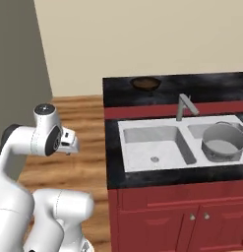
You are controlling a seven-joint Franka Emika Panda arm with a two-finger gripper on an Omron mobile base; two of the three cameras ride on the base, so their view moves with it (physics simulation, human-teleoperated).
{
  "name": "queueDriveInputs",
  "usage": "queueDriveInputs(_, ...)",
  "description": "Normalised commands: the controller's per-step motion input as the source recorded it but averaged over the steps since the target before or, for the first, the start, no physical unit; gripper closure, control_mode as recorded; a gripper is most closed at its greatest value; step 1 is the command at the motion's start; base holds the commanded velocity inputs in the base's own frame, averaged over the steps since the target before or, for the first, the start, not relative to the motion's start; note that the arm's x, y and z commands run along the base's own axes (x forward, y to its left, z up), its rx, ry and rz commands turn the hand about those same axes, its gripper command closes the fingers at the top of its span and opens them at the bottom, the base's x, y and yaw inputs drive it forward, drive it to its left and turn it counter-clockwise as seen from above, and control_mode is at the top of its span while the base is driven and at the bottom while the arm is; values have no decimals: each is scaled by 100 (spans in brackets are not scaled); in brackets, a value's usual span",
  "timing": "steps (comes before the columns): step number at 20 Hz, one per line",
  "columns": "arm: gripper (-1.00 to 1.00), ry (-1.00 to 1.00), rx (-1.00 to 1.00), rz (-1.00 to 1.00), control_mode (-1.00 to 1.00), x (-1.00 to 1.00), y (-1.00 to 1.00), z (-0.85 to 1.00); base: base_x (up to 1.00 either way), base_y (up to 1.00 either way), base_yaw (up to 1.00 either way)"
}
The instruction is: Pick the pan and pot and place them in the sink. Then turn on the water.
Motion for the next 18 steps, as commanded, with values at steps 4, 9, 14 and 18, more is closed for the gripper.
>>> queueDriveInputs(4,-100,0,0,0,100,0,0,0,70,86,-36)
queueDriveInputs(9,-100,0,0,0,100,0,0,0,54,55,-43)
queueDriveInputs(14,-100,0,0,0,100,0,0,0,33,26,-56)
queueDriveInputs(18,-100,0,0,0,100,0,0,0,6,45,-55)
